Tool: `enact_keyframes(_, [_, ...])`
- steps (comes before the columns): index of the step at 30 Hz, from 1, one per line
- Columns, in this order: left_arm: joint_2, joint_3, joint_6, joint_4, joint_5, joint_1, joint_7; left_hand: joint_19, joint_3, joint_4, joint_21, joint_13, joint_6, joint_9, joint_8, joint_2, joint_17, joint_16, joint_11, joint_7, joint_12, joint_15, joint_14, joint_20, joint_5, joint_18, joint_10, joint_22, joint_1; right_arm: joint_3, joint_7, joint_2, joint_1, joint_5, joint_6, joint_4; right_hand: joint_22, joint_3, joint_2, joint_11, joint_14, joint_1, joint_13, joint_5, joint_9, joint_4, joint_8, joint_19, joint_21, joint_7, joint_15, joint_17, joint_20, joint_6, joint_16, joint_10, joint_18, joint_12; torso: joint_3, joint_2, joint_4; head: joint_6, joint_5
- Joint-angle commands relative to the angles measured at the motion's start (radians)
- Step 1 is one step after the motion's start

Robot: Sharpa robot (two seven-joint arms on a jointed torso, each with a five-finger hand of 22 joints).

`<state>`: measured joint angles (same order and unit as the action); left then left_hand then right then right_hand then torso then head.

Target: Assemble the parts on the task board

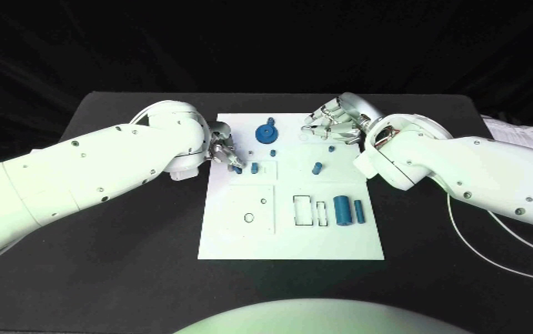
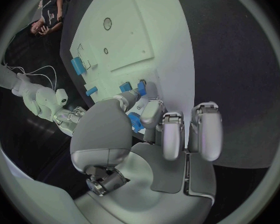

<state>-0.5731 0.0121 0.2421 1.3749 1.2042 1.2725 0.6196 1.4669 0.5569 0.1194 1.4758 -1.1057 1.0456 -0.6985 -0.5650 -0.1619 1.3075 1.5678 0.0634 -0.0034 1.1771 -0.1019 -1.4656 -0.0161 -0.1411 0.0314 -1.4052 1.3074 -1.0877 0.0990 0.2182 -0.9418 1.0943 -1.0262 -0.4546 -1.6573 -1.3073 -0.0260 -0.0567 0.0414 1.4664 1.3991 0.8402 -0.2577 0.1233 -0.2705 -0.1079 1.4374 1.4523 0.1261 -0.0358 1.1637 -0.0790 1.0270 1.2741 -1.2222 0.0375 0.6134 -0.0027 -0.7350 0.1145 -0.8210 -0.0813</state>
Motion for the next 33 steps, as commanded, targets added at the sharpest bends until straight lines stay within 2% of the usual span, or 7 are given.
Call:
enact_keyframes(1, [0.003, 0.003, 0.018, 0.007, 0.01, -0.006, -0.007, 0.055, -0.006, -0.016, 0.007, -0.002, 0.007, 0.003, 0.005, -0.011, 0.263, 0.003, 0.001, 0.0, 0.003, -0.005, -0.105, 0.008, -0.003, -0.006, -0.007, 0.199, -0.021, 0.0, -0.004, 0.001, -0.001, -0.004, 0.017, 0.0, -0.082, -0.007, 0.007, -0.001, 0.031, 0.002, -0.001, -0.007, 0.002, 0.0, 0.005, -0.006, -0.005, 0.001, 0.003, -0.002, 0.001, -0.008, -0.006, 0.003, 0.012, -0.005, -0.0003, 0.0, 0.001, -0.002, -0.002])
enact_keyframes(8, [0.003, 0.003, 0.017, 0.01, 0.039, -0.006, -0.01, 0.057, -0.005, -0.057, 0.01, -0.003, 0.012, 0.011, 0.014, -0.023, 0.263, 0.003, 0.003, -0.003, 0.001, -0.007, -0.105, 0.01, -0.014, -0.007, -0.01, 0.203, -0.069, 0.0, -0.004, 0.002, -0.001, -0.004, 0.018, 0.0, -0.082, -0.008, 0.008, -0.001, 0.031, 0.002, -0.001, -0.011, 0.002, -0.002, 0.005, -0.006, -0.005, 0.002, 0.003, -0.002, 0.001, -0.008, -0.006, 0.002, 0.012, -0.006, -0.0005, 0.001, -0.0001, -0.005, -0.002])
enact_keyframes(12, [0.003, 0.003, 0.012, 0.013, 0.051, -0.006, -0.012, 0.059, 0.015, -0.088, 0.013, -0.006, 0.015, 0.02, 0.023, -0.026, 0.263, 0.003, 0.002, 0.002, 0.001, -0.006, -0.105, 0.01, -0.07, -0.008, -0.014, 0.206, -0.106, 0.0, -0.005, 0.002, -0.001, -0.003, 0.018, 0.001, -0.081, -0.009, 0.009, -0.001, 0.031, 0.0, -0.002, -0.015, 0.003, -0.003, 0.005, -0.006, -0.006, 0.002, 0.003, -0.002, 0.001, -0.008, -0.007, 0.002, 0.012, -0.007, -0.0005, 0.001, -0.0001, -0.006, -0.002])
enact_keyframes(14, [0.002, 0.003, 0.009, 0.016, 0.056, -0.006, -0.013, 0.06, 0.025, -0.101, 0.014, -0.006, 0.016, 0.023, 0.026, -0.026, 0.263, 0.003, 0.0, 0.004, 0.0, -0.004, -0.105, 0.009, -0.084, -0.009, -0.015, 0.207, -0.119, 0.0, -0.005, 0.002, -0.001, -0.003, 0.018, 0.001, -0.081, -0.009, 0.01, -0.001, 0.031, -0.001, -0.002, -0.017, 0.003, -0.004, 0.005, -0.006, -0.006, 0.002, 0.003, -0.003, 0.001, -0.008, -0.008, 0.002, 0.012, -0.007, -0.0005, 0.0, 0.0002, -0.007, -0.002])
enact_keyframes(20, [0.003, 0.003, 0.002, 0.021, 0.066, -0.006, -0.015, 0.06, 0.033, -0.109, 0.015, -0.004, 0.018, 0.024, 0.027, -0.026, 0.263, 0.003, -0.002, 0.006, -0.003, -0.003, -0.105, 0.008, -0.087, -0.009, -0.016, 0.208, -0.128, 0.0, -0.006, 0.003, -0.001, -0.001, 0.018, 0.002, -0.08, -0.01, 0.011, -0.001, 0.031, -0.003, -0.002, -0.021, 0.003, -0.006, 0.005, -0.006, -0.007, 0.002, 0.003, -0.004, 0.001, -0.008, -0.008, 0.001, 0.012, -0.008, -0.0003, 0.001, 0.0004, -0.007, -0.002])
enact_keyframes(26, [0.003, 0.003, -0.001, 0.023, 0.069, -0.006, -0.015, 0.06, 0.031, -0.103, 0.015, -0.005, 0.021, 0.025, 0.027, -0.023, 0.263, 0.003, -0.004, 0.008, -0.003, -0.001, -0.105, 0.006, -0.086, -0.009, -0.018, 0.208, -0.118, 0.0, -0.007, 0.004, -0.001, 0.0, 0.018, 0.002, -0.079, -0.011, 0.012, -0.001, 0.031, -0.004, -0.003, -0.023, 0.004, -0.007, 0.005, -0.007, -0.007, 0.002, 0.003, -0.004, 0.001, -0.009, -0.009, 0.001, 0.013, -0.009, -0.0004, 0.001, 0.0009, -0.008, -0.002])
enact_keyframes(33, [0.004, 0.003, 0.005, 0.021, 0.051, -0.006, -0.009, 0.061, -0.04, -0.024, 0.015, -0.008, 0.034, 0.024, 0.02, -0.017, 0.263, 0.003, -0.002, 0.002, -0.002, -0.001, -0.105, 0.005, -0.08, -0.009, -0.022, 0.21, -0.016, 0.0, -0.008, 0.003, -0.001, 0.001, 0.018, 0.002, -0.079, -0.011, 0.012, -0.001, 0.031, -0.004, -0.003, -0.023, 0.004, -0.007, 0.005, -0.007, -0.007, 0.002, 0.003, -0.004, 0.001, -0.009, -0.009, 0.001, 0.013, -0.009, 0.0003, 0.0, -0.0003, -0.011, -0.002])
